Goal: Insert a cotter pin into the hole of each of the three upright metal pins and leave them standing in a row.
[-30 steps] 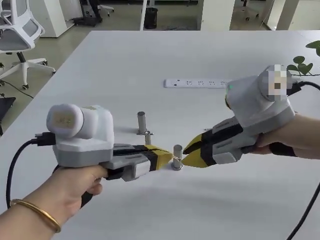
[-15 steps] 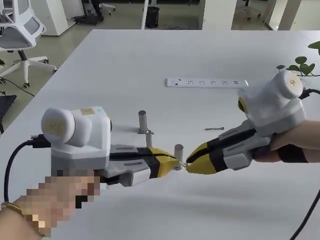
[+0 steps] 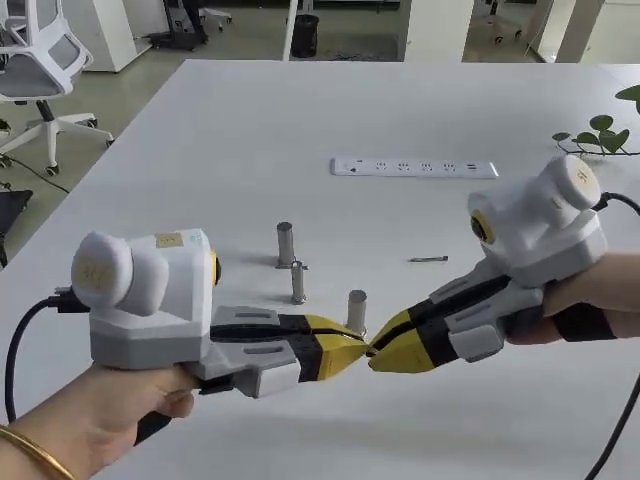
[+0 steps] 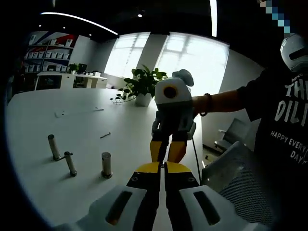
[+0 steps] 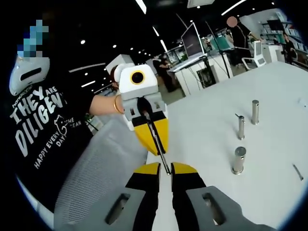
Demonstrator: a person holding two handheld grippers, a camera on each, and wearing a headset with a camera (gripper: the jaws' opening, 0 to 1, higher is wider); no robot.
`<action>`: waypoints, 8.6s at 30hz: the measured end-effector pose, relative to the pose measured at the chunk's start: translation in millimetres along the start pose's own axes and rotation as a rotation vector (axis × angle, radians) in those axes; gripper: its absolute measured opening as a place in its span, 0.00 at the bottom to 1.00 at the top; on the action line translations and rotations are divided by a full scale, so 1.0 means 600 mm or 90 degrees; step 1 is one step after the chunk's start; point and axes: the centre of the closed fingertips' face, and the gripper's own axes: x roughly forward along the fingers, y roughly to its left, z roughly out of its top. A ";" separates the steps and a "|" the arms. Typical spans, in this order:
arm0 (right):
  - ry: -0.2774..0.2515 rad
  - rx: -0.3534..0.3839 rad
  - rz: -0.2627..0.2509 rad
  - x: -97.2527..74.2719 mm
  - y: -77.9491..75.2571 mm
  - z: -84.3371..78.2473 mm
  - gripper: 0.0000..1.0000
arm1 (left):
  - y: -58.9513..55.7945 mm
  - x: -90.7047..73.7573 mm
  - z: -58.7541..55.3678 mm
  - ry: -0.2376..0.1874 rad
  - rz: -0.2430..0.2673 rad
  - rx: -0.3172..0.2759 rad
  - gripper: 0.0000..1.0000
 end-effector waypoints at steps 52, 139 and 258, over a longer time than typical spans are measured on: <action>0.246 -0.146 -0.209 -0.054 -0.108 -0.045 0.00 | 0.090 -0.002 -0.028 0.013 0.198 0.065 0.29; 0.350 -0.220 -0.264 -0.023 -0.212 -0.030 0.00 | 0.212 0.095 -0.080 0.016 0.314 -0.049 0.13; 0.206 -0.132 -0.298 0.018 -0.223 -0.014 0.09 | 0.160 -0.045 -0.053 0.022 0.346 -0.004 0.78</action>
